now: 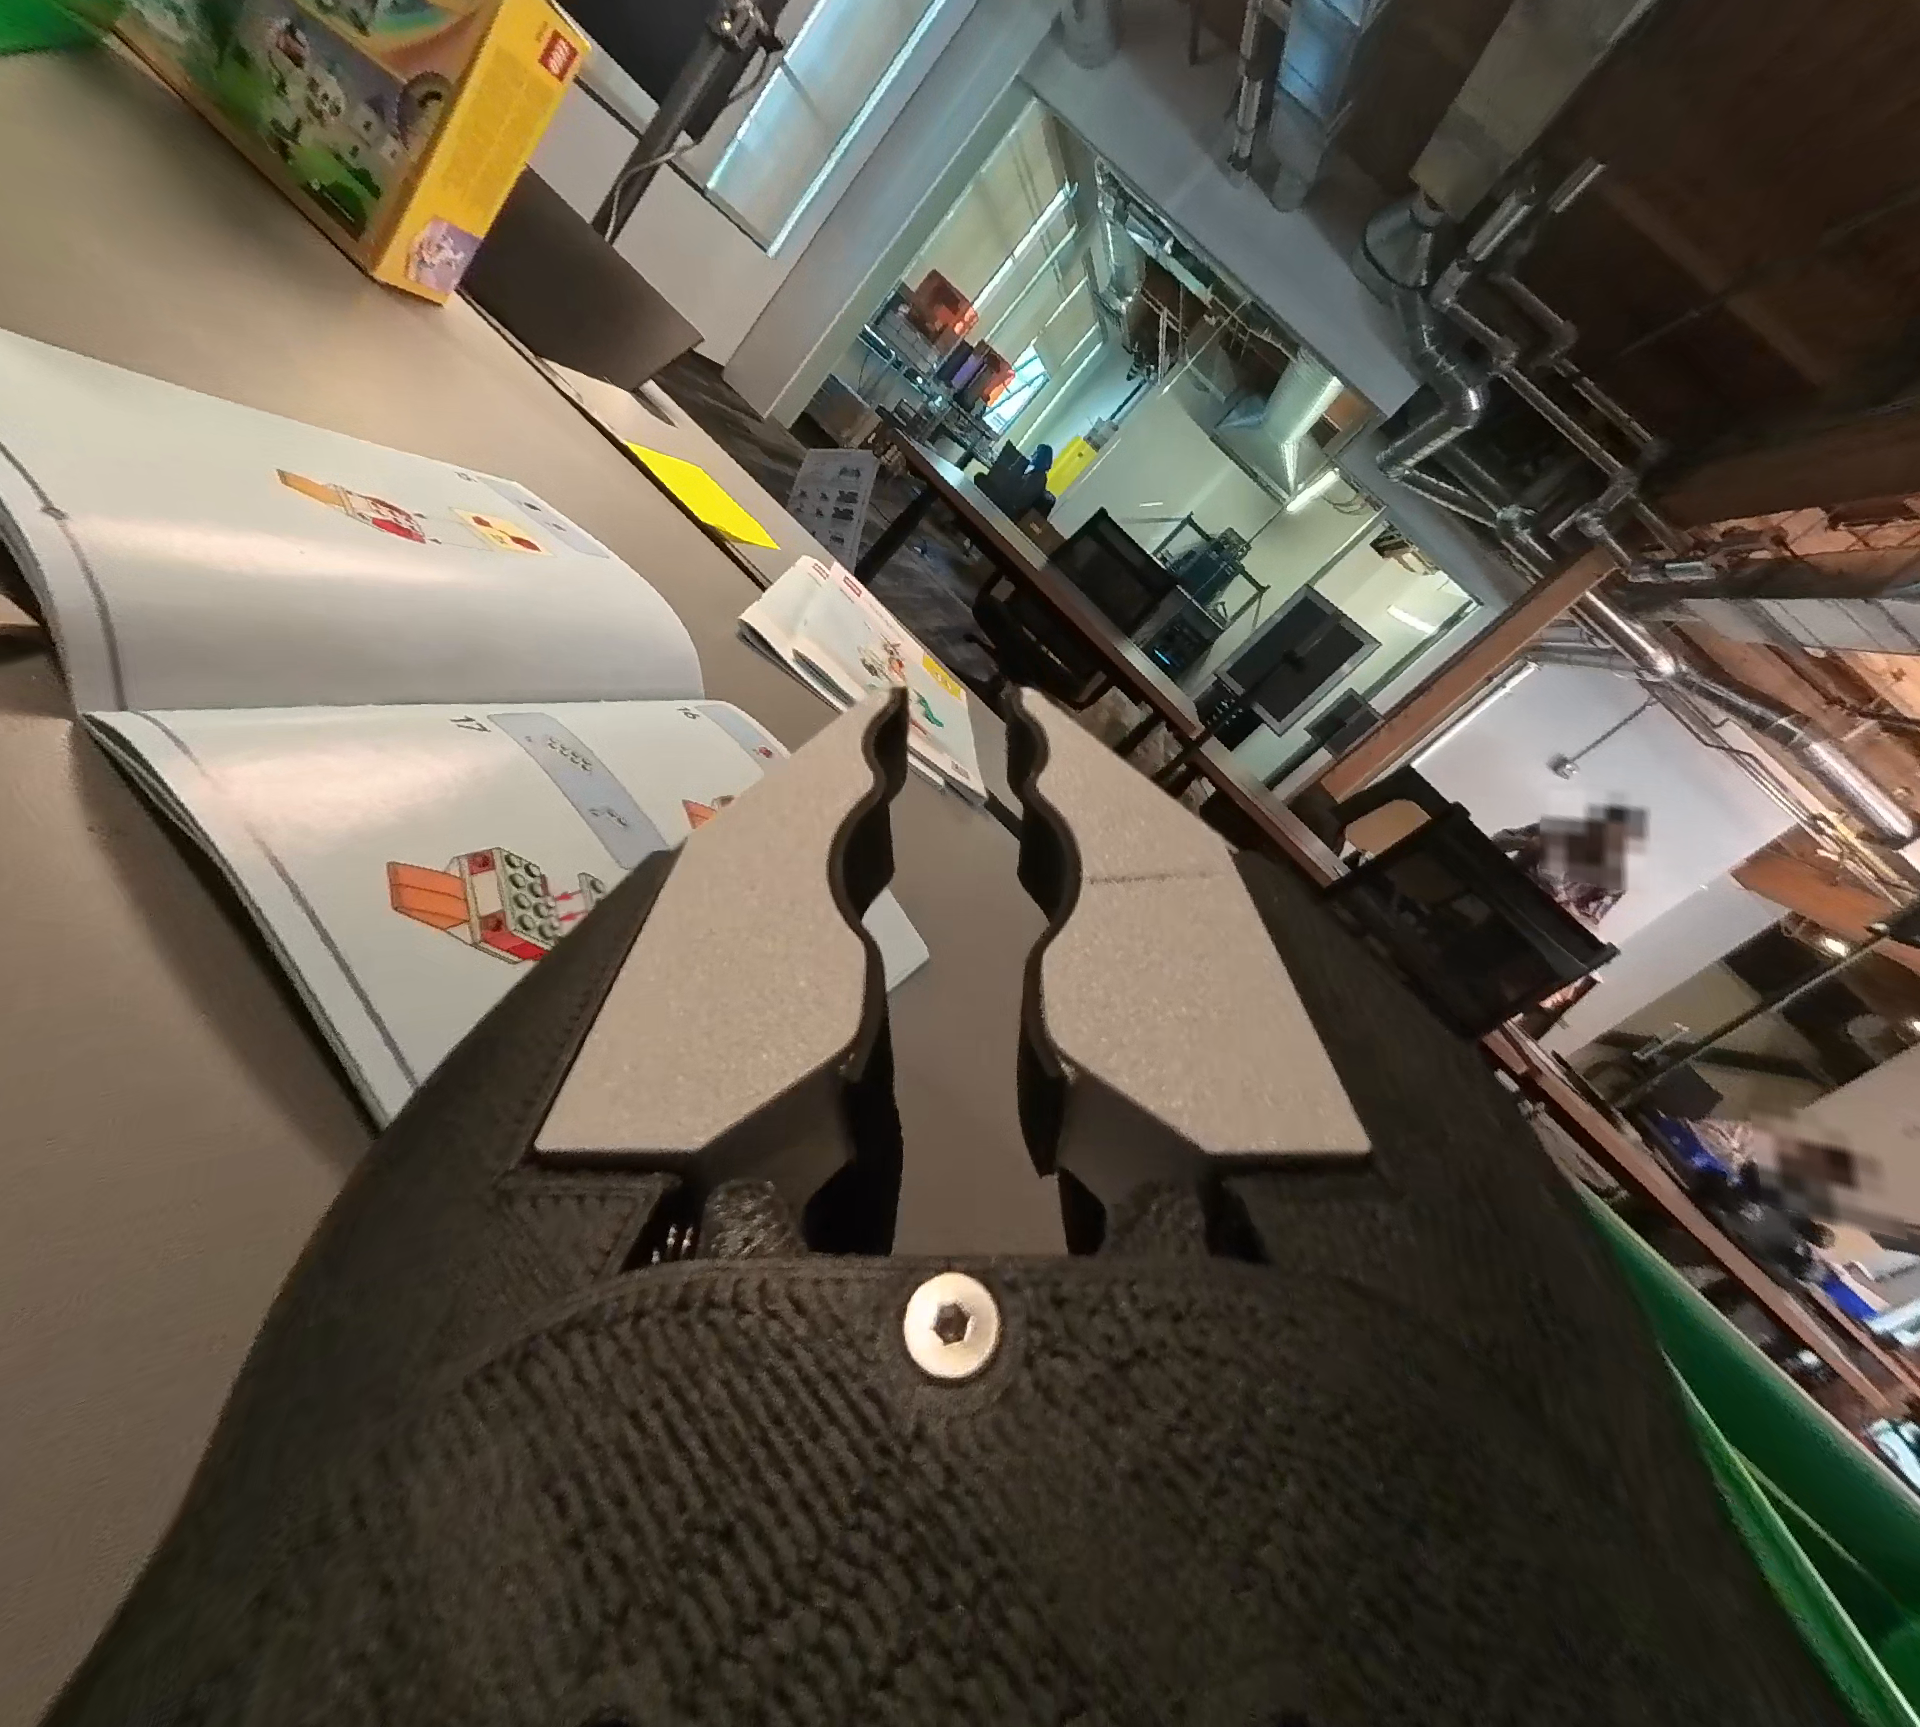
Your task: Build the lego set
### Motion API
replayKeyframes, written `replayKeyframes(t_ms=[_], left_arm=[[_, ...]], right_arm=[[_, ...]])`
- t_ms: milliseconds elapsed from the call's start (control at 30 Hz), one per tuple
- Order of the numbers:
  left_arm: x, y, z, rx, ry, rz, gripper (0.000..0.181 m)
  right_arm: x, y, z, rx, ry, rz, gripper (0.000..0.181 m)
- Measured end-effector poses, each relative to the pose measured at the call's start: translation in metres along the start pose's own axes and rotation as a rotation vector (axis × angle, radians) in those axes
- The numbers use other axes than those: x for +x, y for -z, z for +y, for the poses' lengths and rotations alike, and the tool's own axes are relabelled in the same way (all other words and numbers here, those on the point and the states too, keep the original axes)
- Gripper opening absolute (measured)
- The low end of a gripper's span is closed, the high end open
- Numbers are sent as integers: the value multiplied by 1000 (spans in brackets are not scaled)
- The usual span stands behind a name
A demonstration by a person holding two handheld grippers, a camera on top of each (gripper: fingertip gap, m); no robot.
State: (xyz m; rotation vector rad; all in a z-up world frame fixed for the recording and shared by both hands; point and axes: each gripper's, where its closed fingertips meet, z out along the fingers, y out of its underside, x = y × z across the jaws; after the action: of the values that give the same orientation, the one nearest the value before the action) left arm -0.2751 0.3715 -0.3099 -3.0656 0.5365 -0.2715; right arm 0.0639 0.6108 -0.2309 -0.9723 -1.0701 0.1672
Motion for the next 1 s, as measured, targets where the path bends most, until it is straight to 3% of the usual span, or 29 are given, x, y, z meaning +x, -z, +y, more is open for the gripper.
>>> replayKeyframes(t_ms=[33,200,333,633,1000], left_arm=[[10,-1,-8,37,-34,47,34],[41,-7,-20,64,-146,195,28],[44,-9,-11,47,-203,167,25],[54,-20,14,-38,-58,207,12],[45,-27,14,-59,-6,136,20]], right_arm=[[2,0,2,-8,-6,6,17],[7,-2,10,-53,-19,35,17],[6,-4,14,-78,5,40,17],[1,-5,15,-97,48,28,17],[-2,-6,14,-95,67,18,17]])
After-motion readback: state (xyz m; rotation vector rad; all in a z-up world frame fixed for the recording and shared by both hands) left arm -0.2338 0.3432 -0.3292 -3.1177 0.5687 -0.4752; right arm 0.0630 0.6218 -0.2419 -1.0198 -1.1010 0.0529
